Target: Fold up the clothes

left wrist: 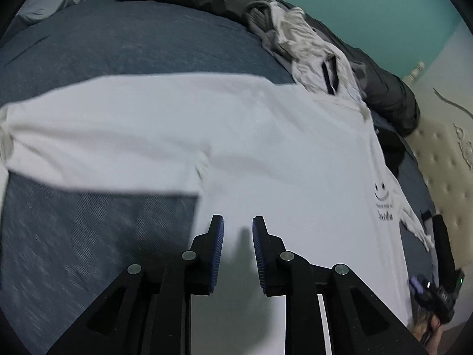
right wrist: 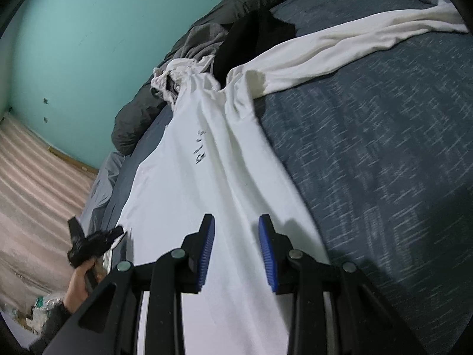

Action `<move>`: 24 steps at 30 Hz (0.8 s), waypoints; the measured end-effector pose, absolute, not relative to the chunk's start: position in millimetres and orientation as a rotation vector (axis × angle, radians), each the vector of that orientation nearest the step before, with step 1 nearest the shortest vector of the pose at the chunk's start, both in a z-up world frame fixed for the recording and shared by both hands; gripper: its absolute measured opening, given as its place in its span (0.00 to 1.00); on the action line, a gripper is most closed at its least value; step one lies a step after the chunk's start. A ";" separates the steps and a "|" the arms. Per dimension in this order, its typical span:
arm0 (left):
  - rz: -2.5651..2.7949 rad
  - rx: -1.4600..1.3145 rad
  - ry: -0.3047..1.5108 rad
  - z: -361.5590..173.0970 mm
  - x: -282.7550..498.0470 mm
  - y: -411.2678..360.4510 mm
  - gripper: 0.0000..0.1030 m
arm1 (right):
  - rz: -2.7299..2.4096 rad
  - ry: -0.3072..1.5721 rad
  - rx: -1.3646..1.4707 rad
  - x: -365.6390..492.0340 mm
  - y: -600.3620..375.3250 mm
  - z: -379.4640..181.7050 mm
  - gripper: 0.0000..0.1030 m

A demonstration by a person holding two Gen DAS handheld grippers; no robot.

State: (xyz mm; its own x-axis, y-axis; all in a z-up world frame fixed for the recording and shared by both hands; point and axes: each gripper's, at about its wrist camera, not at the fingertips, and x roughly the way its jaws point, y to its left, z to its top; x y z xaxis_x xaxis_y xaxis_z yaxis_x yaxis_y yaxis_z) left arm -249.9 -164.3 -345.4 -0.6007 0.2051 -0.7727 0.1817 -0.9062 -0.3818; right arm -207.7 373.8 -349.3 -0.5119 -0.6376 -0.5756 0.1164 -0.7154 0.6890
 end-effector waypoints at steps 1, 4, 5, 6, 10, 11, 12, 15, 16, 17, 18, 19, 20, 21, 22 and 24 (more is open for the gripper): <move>2.709 -1.386 -0.682 -346.5 -244.6 -160.0 0.22 | -2.251 -0.830 1.203 -209.4 376.1 -349.0 0.39; 2.692 -1.397 -0.637 -352.1 -242.8 -147.9 0.22 | -2.282 -0.841 1.218 -221.8 381.7 -346.8 0.49; 2.686 -1.403 -0.619 -354.1 -242.9 -143.9 0.22 | -2.286 -0.833 1.220 -227.8 382.3 -345.5 0.49; 2.679 -1.409 -0.601 -356.1 -243.0 -139.9 0.22 | -2.294 -0.809 1.220 -237.2 382.0 -342.3 0.49; 2.680 -1.407 -0.589 -360.1 -242.9 -137.8 0.23 | -2.297 -0.720 1.279 -278.8 374.3 -337.1 0.49; 2.683 -1.406 -0.582 -360.5 -242.8 -137.3 0.23 | -2.298 -0.702 1.306 -289.2 371.4 -338.3 0.49; 2.687 -1.404 -0.571 -360.5 -242.7 -136.5 0.23 | -2.305 -0.689 1.326 -301.0 367.6 -339.3 0.49; 2.687 -1.400 -0.558 -360.5 -242.3 -135.9 0.29 | -2.294 -0.673 1.316 -327.5 356.3 -339.6 0.49; 2.684 -1.399 -0.560 -360.6 -242.2 -136.1 0.31 | -2.291 -0.658 1.317 -336.0 351.5 -339.6 0.49; 2.681 -1.397 -0.562 -360.6 -242.1 -136.4 0.31 | -2.287 -0.644 1.319 -344.4 346.7 -339.7 0.49; 2.678 -1.396 -0.564 -360.7 -241.9 -136.6 0.31 | -2.295 -0.617 1.319 -351.4 342.0 -340.0 0.49; 2.675 -1.394 -0.566 -360.7 -241.8 -136.9 0.31 | -2.306 -0.585 1.319 -357.8 337.3 -340.5 0.49; 2.672 -1.393 -0.568 -360.8 -241.7 -137.2 0.31 | -2.317 -0.553 1.319 -364.3 332.7 -341.0 0.49; 2.669 -1.392 -0.570 -360.8 -241.6 -137.4 0.31 | -2.314 -0.549 1.325 -369.0 330.0 -343.0 0.49; 2.666 -1.390 -0.572 -360.9 -241.4 -137.7 0.31 | -2.305 -0.556 1.334 -373.1 328.0 -345.6 0.48; 2.661 -1.389 -0.575 -360.9 -241.3 -138.1 0.31 | -2.282 -0.572 1.339 -379.3 324.5 -349.7 0.35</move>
